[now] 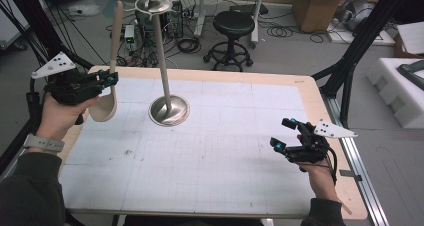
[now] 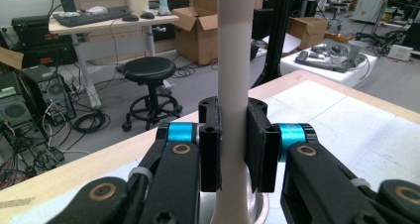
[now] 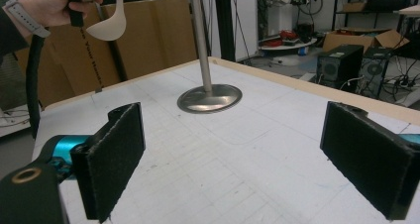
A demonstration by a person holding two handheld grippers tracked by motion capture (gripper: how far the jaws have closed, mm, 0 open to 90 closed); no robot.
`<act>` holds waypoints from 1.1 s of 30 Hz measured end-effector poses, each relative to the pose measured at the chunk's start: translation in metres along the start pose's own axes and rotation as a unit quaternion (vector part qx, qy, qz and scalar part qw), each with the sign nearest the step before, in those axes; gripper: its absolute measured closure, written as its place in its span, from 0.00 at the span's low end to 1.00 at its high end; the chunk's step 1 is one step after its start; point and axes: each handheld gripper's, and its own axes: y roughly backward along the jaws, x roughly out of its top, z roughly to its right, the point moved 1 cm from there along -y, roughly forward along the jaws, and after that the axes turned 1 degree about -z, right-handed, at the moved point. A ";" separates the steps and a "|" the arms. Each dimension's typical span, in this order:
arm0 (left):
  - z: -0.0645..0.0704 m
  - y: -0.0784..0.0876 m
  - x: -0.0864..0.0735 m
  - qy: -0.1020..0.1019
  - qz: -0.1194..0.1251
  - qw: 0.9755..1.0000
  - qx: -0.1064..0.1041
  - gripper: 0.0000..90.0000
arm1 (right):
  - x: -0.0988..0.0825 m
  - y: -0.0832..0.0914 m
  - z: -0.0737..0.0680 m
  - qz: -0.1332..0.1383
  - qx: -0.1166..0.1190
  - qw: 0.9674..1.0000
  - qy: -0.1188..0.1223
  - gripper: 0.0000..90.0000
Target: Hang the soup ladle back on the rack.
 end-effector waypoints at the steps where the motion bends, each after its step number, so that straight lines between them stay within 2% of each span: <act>1: 0.000 0.000 0.000 0.001 0.000 1.000 -0.002 0.86 | 0.000 0.000 0.000 -0.001 0.000 1.000 -0.001 0.10; 17: 0.004 -0.008 -0.002 0.007 -0.009 1.000 -0.016 0.86 | 0.000 0.001 0.000 0.005 0.003 1.000 -0.005 0.10; 33: 0.007 -0.013 -0.005 0.007 -0.020 1.000 -0.019 0.86 | 0.001 0.001 0.000 0.006 0.003 1.000 -0.002 0.10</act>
